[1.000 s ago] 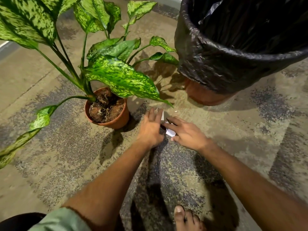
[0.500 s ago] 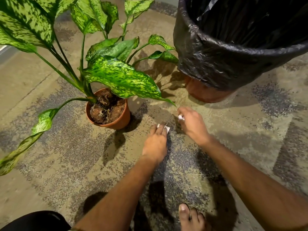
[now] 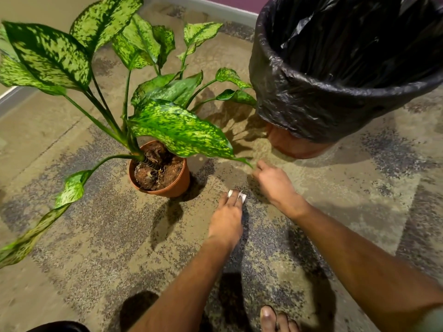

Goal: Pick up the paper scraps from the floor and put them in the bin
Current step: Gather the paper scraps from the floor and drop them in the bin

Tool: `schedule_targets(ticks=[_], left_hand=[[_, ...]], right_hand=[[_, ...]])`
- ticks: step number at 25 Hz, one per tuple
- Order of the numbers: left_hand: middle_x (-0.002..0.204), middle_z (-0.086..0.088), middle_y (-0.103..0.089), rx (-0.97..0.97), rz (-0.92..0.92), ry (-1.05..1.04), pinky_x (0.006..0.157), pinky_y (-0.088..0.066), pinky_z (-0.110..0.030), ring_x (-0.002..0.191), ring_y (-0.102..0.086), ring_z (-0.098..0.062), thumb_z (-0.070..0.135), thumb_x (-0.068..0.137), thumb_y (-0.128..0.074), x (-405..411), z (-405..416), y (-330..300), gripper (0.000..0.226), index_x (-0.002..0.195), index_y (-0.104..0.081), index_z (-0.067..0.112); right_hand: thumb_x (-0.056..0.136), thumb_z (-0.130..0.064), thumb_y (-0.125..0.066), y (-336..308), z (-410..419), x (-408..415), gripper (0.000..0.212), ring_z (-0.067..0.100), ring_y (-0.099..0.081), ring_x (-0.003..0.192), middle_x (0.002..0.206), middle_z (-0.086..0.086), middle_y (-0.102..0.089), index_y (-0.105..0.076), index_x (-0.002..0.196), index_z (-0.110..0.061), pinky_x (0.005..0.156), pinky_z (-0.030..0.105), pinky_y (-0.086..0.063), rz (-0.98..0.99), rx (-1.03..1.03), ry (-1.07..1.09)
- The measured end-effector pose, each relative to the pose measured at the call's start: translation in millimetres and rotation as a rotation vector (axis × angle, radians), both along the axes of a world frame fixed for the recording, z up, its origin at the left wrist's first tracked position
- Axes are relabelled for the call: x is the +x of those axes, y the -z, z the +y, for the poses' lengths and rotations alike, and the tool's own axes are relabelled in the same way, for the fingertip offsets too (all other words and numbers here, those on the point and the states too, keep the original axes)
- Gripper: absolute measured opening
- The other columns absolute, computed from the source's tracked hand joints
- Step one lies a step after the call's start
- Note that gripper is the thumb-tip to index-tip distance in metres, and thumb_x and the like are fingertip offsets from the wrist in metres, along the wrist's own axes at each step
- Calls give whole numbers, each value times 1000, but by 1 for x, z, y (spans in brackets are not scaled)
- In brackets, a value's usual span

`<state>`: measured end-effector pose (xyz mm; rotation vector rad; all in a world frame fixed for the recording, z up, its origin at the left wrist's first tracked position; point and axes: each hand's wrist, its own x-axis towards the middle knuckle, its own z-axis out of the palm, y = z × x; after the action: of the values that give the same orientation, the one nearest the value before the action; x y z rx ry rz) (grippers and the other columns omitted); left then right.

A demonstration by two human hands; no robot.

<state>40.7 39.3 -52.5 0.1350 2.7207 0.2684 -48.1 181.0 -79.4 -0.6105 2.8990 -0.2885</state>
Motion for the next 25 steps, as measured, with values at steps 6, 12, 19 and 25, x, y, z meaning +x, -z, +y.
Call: schedule_targets(ticks=[6,12,19,25], left_hand=[[161,-4,-4,60,-20,-23,114,1,-28,148,-1,-23,-1,93,-45,-4,-1,-11,71,152,-9,13],[153,-11,-32,331,428,-85,119,-18,-33,144,-23,-28,-1,83,-58,-15,18,-44,64,143,-36,3],[145,-16,-42,648,971,-13,120,-15,-30,140,-31,-33,-1,80,-57,-55,63,-154,58,136,-43,-5],[149,-10,-40,427,881,102,117,-23,-45,143,-25,-31,15,88,-54,-107,86,-220,36,123,-60,11]], right_hand=[[95,-9,-49,-12,-3,1,19,31,-59,86,113,12,-57,-60,110,-14,66,38,-45,-118,35,8],[86,-5,-64,-98,2,39,2,20,-57,64,86,8,-55,-66,87,-6,53,27,-44,227,-310,-33],[88,-15,-67,-250,38,11,12,12,-60,78,93,9,-65,-74,89,-6,68,22,-50,817,-599,145],[95,-35,-53,-279,81,-46,30,14,-61,108,116,1,-67,-67,117,-19,91,18,-41,773,-327,318]])
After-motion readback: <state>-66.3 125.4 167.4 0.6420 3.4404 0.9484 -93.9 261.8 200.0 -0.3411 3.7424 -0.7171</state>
